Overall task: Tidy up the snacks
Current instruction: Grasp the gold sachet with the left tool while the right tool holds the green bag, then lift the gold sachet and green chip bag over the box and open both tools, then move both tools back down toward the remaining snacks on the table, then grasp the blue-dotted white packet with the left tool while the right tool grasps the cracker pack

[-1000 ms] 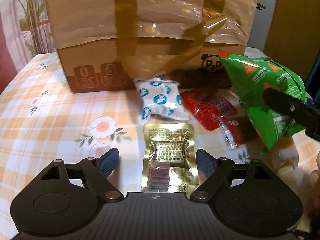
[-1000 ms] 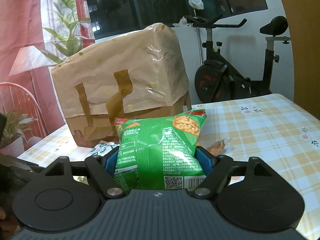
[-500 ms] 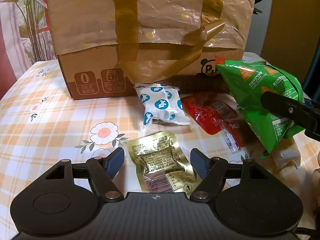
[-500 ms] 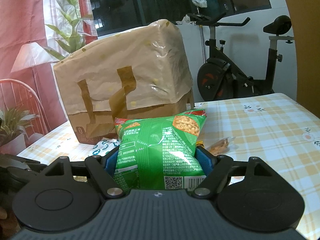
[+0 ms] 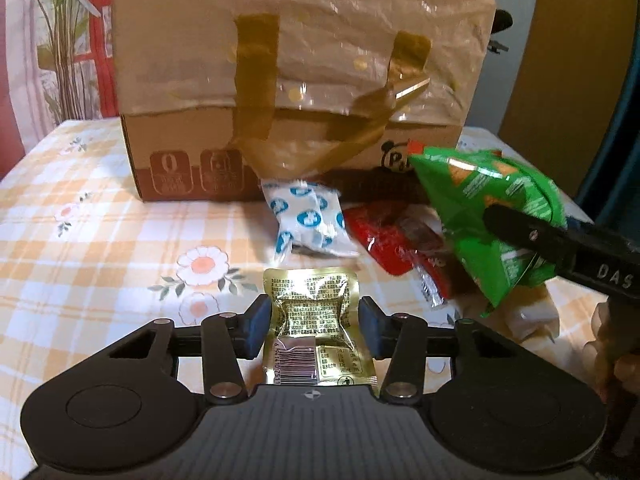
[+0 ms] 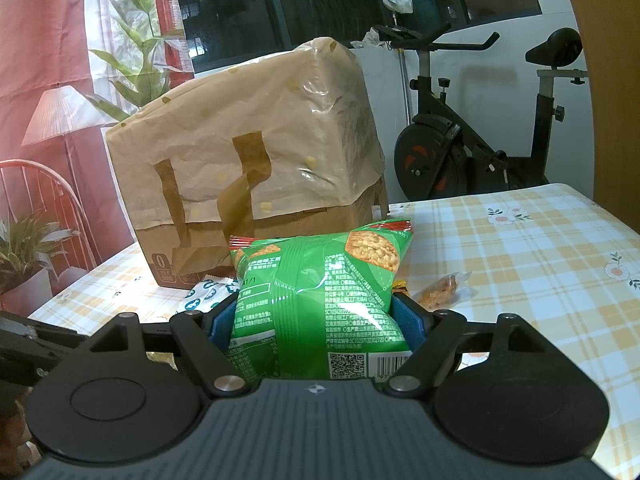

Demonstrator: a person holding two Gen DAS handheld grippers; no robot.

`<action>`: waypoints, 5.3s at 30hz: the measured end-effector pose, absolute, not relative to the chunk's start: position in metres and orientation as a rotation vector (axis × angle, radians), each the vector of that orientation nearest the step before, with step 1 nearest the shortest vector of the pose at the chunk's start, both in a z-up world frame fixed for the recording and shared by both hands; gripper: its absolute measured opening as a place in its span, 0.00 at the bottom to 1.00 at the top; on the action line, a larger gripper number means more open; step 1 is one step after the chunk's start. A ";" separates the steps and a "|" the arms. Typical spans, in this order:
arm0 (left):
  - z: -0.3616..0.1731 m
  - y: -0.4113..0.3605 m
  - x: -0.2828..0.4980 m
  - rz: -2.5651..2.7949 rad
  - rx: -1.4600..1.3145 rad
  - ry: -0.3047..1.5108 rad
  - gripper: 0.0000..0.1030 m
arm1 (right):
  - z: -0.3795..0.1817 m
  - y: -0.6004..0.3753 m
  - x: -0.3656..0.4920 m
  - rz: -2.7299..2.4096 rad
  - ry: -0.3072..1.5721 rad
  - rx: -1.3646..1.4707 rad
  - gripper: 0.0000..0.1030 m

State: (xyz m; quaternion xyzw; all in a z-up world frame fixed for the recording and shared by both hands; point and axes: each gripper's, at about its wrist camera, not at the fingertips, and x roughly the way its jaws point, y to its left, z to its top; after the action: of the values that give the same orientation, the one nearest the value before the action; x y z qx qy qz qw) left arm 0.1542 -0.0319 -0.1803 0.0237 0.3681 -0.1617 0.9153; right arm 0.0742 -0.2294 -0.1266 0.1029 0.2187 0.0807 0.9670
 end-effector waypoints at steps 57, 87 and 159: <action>0.010 -0.005 0.302 -0.271 0.019 0.375 0.51 | 0.047 -0.165 0.249 0.214 0.275 -0.064 0.78; -0.001 0.029 0.229 -0.245 -0.062 0.401 0.64 | 0.039 -0.199 0.180 0.281 0.326 0.043 0.87; -0.173 -0.043 0.207 -0.253 -0.097 0.732 0.69 | -0.140 -0.230 0.090 0.076 0.706 0.069 0.50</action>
State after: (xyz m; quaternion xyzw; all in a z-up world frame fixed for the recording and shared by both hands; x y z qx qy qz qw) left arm 0.2068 -0.0426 -0.1734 -0.0475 0.3567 -0.1234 0.9248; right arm 0.0900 -0.2298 -0.1398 0.0340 0.3455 0.0374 0.9371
